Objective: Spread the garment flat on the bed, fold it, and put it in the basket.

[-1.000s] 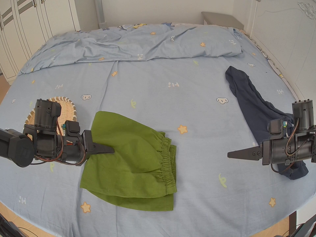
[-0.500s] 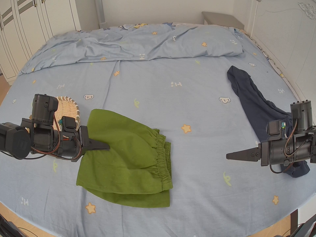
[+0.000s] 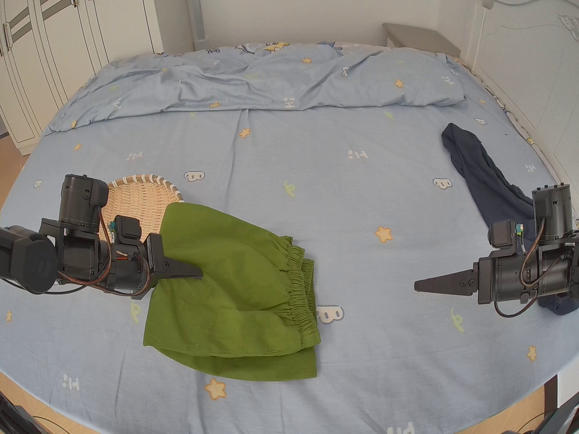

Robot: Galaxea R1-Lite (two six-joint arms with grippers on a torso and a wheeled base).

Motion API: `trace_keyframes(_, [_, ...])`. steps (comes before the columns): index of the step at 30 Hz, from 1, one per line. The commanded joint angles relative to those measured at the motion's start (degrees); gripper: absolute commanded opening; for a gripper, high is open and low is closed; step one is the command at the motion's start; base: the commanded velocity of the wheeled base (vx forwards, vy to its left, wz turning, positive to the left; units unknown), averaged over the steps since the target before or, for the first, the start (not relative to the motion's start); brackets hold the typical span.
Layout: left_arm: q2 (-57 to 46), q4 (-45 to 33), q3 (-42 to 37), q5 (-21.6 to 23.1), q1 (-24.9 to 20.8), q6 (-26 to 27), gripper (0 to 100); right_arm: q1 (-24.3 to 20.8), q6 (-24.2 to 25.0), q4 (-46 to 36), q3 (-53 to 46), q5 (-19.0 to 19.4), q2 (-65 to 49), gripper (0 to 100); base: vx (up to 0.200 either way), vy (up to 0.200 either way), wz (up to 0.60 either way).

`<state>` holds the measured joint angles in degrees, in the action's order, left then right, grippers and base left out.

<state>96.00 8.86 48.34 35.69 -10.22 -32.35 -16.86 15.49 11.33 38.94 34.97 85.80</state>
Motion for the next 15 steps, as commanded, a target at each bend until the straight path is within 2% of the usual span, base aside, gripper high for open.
trace_keyframes(1, [0.06,-0.07,-0.17,-0.01,-0.16,0.01,0,-0.02,0.06,0.01,0.0,0.01,-0.02,100,0.0,0.2,0.0])
trace_keyframes(5, [-0.46,0.01,-1.05,-0.1,-1.03,0.1,0,0.25,-0.03,0.01,0.0,0.01,-0.19,100,0.0,0.2,0.0])
trace_keyframes(10, [-1.08,0.01,-2.02,-0.54,-2.35,1.59,0,0.42,-0.11,0.01,0.0,0.01,-0.28,100,0.0,0.0,0.0])
trace_keyframes(11, [-2.49,-0.25,-2.9,-2.21,-4.9,4.32,0,0.69,-0.11,0.01,-0.18,-0.08,-0.37,100,0.0,0.0,0.0])
trace_keyframes(15, [-5.3,-1.66,-3.07,-5.28,-11.49,6.87,0,0.69,-0.11,0.01,-0.18,-0.17,-0.54,100,0.0,0.0,0.0])
